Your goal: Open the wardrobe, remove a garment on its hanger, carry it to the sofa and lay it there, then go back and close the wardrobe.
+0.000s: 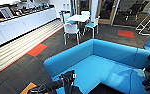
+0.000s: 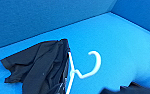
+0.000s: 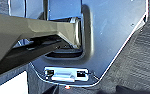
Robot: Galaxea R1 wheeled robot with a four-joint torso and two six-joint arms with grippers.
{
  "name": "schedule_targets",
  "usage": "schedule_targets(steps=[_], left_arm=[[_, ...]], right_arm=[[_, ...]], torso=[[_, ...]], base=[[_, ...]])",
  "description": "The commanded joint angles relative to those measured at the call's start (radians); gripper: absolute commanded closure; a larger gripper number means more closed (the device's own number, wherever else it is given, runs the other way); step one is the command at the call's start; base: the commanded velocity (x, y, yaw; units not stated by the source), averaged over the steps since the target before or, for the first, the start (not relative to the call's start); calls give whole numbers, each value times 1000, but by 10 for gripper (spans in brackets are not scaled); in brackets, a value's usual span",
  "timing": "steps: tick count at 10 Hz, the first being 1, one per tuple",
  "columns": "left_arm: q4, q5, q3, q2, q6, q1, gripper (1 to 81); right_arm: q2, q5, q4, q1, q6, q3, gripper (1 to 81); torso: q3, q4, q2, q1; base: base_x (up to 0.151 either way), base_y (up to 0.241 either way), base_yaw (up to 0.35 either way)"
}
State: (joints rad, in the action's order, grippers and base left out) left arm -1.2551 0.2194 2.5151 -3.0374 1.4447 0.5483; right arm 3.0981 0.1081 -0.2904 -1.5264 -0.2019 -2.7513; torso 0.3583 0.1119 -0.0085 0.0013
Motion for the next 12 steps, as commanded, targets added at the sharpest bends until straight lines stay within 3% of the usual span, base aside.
schedule_targets(steps=[1, 6, 12], left_arm=[[-41, 37, -5, 43, 0, -94, 10], [-43, -12, -13, 212, -3, 46, 10], [-248, -387, -7, 331, -6, 380, 10]], right_arm=[[26, -80, 5, -2, -10, 13, 10], [26, -80, 7, -2, -10, 13, 10], [26, -82, 7, 2, -10, 13, 10]], torso=[[0, 0, 0, 0], [0, 0, 0, 0], [0, 0, 0, 0]], base=[[0, 0, 0], [0, 0, 0], [0, 0, 0]])
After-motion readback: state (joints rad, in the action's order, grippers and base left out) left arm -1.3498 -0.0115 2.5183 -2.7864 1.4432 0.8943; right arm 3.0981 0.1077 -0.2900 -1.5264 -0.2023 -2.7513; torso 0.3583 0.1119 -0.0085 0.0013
